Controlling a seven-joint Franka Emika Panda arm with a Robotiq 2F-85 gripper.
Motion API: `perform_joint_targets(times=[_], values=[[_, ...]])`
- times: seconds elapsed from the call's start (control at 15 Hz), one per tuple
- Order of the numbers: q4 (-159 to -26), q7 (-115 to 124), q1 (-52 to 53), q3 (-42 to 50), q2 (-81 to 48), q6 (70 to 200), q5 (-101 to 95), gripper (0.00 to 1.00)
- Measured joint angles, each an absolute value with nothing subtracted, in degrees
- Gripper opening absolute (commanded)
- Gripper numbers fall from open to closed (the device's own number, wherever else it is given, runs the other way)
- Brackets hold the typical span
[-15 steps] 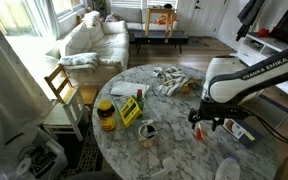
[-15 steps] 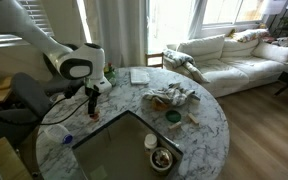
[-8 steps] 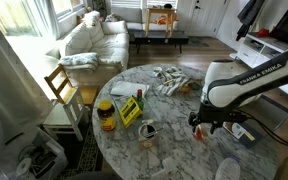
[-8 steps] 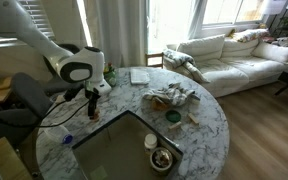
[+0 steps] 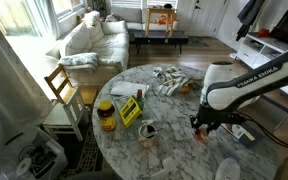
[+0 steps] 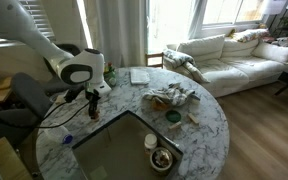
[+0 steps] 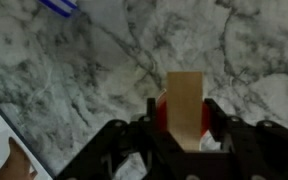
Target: Put the container with the red lid upright and put the wooden block on top of it then place the container and block in the yellow tin on the left
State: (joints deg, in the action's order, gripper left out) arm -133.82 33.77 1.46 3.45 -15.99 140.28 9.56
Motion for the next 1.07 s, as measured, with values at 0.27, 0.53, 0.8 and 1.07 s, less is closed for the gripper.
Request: perform_joint_targets(times=[0.27, 0.53, 0.8, 1.07], values=[[-133.8, 34.61, 1.8, 3.48, -15.95, 140.31, 9.56, 0.25], [-133.2, 34.73, 2.61, 3.43, -14.59, 138.44, 8.38, 0.25], [-129.11, 33.76, 3.5, 2.65, -10.76, 128.32, 6.1, 0.25], [-120.72, 29.55, 3.94, 0.52, -9.55, 117.13, 5.54, 0.25]])
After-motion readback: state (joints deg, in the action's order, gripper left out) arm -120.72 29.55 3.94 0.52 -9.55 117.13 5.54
